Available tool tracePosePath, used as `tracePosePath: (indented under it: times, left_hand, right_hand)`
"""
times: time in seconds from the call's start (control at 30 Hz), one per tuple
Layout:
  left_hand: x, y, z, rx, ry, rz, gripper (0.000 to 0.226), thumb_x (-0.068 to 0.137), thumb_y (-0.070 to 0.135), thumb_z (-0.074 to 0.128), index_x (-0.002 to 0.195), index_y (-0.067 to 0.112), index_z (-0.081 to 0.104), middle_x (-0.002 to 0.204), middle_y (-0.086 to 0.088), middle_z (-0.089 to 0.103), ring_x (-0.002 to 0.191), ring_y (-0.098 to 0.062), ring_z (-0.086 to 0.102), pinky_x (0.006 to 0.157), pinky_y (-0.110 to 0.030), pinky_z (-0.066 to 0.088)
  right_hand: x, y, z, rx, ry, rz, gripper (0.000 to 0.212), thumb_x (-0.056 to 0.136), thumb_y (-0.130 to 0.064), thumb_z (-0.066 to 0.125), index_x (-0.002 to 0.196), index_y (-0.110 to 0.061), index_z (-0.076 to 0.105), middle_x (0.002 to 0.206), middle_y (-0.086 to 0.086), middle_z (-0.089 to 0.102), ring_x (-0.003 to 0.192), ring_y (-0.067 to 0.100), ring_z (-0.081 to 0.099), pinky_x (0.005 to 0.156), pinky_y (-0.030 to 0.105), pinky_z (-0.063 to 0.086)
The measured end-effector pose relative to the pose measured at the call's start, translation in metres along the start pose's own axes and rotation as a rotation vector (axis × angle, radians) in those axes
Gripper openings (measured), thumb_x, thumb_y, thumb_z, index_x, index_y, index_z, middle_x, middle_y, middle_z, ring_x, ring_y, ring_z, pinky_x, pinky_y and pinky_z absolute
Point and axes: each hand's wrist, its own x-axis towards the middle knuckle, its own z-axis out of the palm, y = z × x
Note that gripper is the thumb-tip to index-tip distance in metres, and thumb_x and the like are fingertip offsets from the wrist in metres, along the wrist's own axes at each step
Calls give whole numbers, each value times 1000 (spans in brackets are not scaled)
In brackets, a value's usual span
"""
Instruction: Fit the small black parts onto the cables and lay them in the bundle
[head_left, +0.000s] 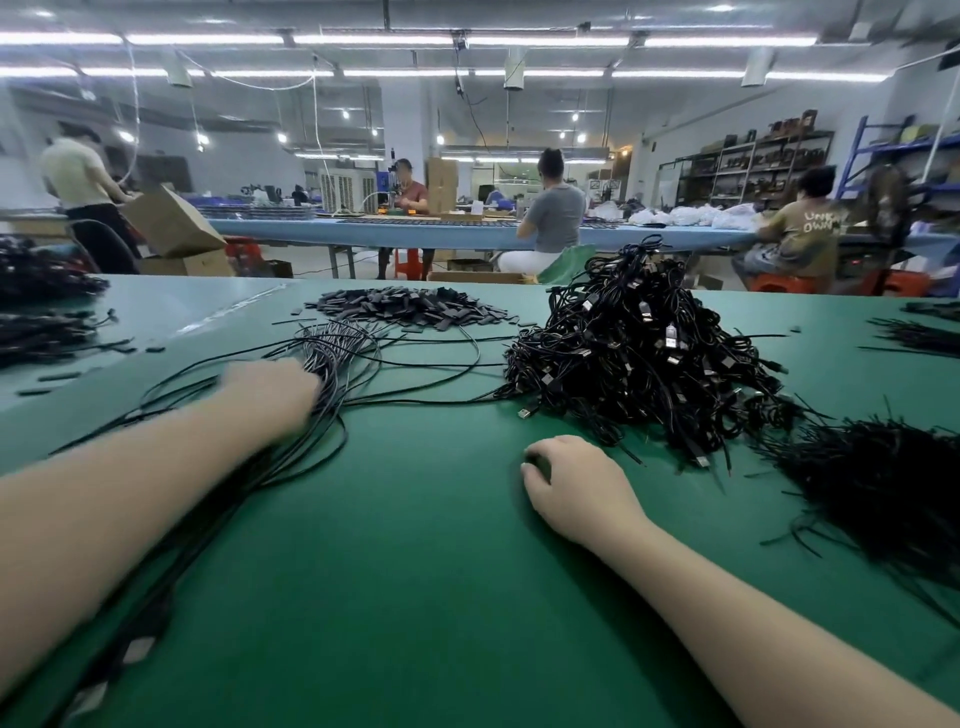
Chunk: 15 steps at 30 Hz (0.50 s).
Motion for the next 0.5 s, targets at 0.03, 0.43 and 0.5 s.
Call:
tracePosePath:
  times: [0.03,0.43,0.5]
  left_hand:
    - [0,-22,13,23,-82,-63,24,92,12,41,109,19,55,97,0,53,96,-20,60,73,-34,49]
    - [-13,-137,90,-483,-234,-160,22,82,39,71,86,18,67,86,-10,72,71,-26,68,66,-34,59]
    - [-16,-142,92,-518,-228,-118,20,78,39,73,81,20,69,77,-8,72,60,-25,66,58,-32,58]
  right_hand:
    - [1,0,0,8,3,2,33,94,-38,44,120,-26,61,120,-5,59,111,18,53,90,32,45]
    - [1,0,-3,34,6,32,32,93,-38,46,119,-28,61,122,-4,58,111,18,54,88,31,44]
    - [1,0,-3,39,11,32,31,93,-38,47,118,-28,61,121,-4,58,110,18,54,87,31,44]
